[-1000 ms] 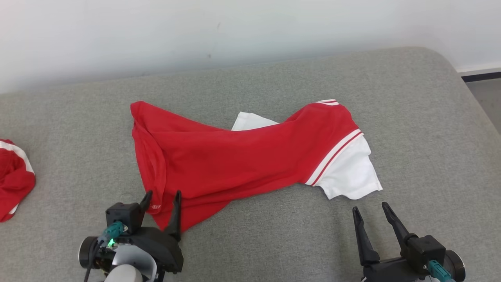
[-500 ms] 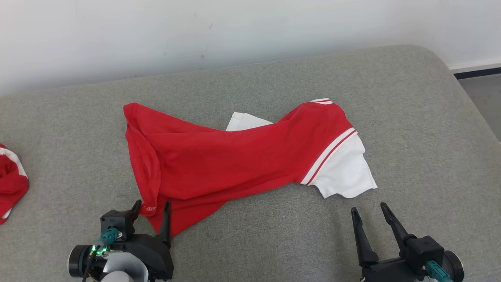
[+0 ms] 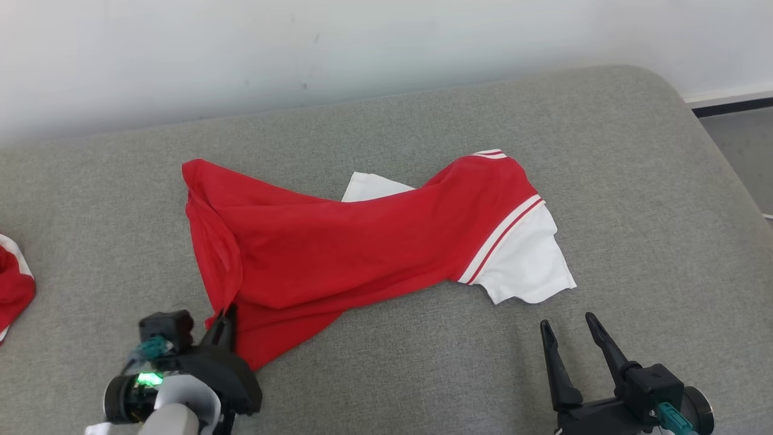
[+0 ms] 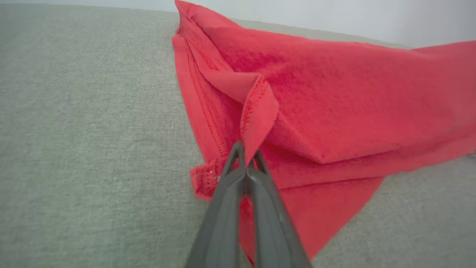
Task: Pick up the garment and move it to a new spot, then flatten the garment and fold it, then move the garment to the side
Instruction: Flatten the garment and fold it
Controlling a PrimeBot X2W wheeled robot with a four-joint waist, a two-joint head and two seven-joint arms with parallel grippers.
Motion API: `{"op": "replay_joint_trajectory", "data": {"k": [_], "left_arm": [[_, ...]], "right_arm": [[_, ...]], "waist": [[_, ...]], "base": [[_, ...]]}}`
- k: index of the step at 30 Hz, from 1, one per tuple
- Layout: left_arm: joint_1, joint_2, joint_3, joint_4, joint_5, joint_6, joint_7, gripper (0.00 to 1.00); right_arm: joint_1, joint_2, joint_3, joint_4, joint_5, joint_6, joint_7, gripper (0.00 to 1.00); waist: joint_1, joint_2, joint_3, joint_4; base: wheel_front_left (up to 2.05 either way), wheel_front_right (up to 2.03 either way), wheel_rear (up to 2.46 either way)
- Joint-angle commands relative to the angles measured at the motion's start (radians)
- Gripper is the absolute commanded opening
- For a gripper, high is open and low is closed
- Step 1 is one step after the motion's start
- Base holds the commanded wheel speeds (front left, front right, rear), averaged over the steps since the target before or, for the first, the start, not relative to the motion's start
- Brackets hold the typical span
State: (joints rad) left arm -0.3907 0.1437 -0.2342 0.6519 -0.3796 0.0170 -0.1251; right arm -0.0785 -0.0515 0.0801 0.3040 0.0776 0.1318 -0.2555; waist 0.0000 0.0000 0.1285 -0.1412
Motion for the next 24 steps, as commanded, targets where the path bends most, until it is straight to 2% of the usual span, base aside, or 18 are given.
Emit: {"op": "replay_joint_trajectory", "data": {"k": [1,8,12,16,17,24], "left_arm": [[-0.01,-0.004,0.012,0.002,-0.024,-0.007,0.001,0.0],[0.004,-0.062,0.146,-0.113,-0.274,-0.075,0.059,0.0],[0.036,-0.078,0.17,-0.26,-0.398,-0.084,0.144,0.0],[0.087,-0.087,0.167,-0.405,-0.485,-0.054,0.232,0.0],[0.119,-0.088,0.158,-0.474,-0.518,-0.032,0.271,0.0],[0.253,-0.079,0.166,-0.611,-0.561,0.049,0.36,0.0]], "right_arm": [[0.003,0.002,-0.002,0.001,0.003,-0.002,-0.004,1.0],[0.024,0.001,-0.01,0.0,0.003,-0.002,-0.003,1.0],[0.036,0.001,-0.011,0.0,0.006,-0.002,0.002,1.0],[0.038,0.001,-0.004,0.003,0.011,-0.002,0.006,1.0],[0.038,0.001,-0.003,0.005,0.012,-0.002,0.006,1.0],[0.041,0.001,-0.008,0.002,0.013,-0.002,0.01,1.0]], "waist": [[0.0,0.0,-0.002,-0.001],[0.0,0.0,-0.028,0.007],[0.0,0.0,-0.047,0.018],[0.0,0.0,-0.062,0.022],[0.0,0.0,-0.068,0.023],[0.0,0.0,-0.074,0.024]], "base": [[0.0,0.0,0.0],[0.0,0.0,0.0],[0.0,0.0,0.0],[0.0,0.0,0.0],[0.0,0.0,0.0],[0.0,0.0,0.0]]}}
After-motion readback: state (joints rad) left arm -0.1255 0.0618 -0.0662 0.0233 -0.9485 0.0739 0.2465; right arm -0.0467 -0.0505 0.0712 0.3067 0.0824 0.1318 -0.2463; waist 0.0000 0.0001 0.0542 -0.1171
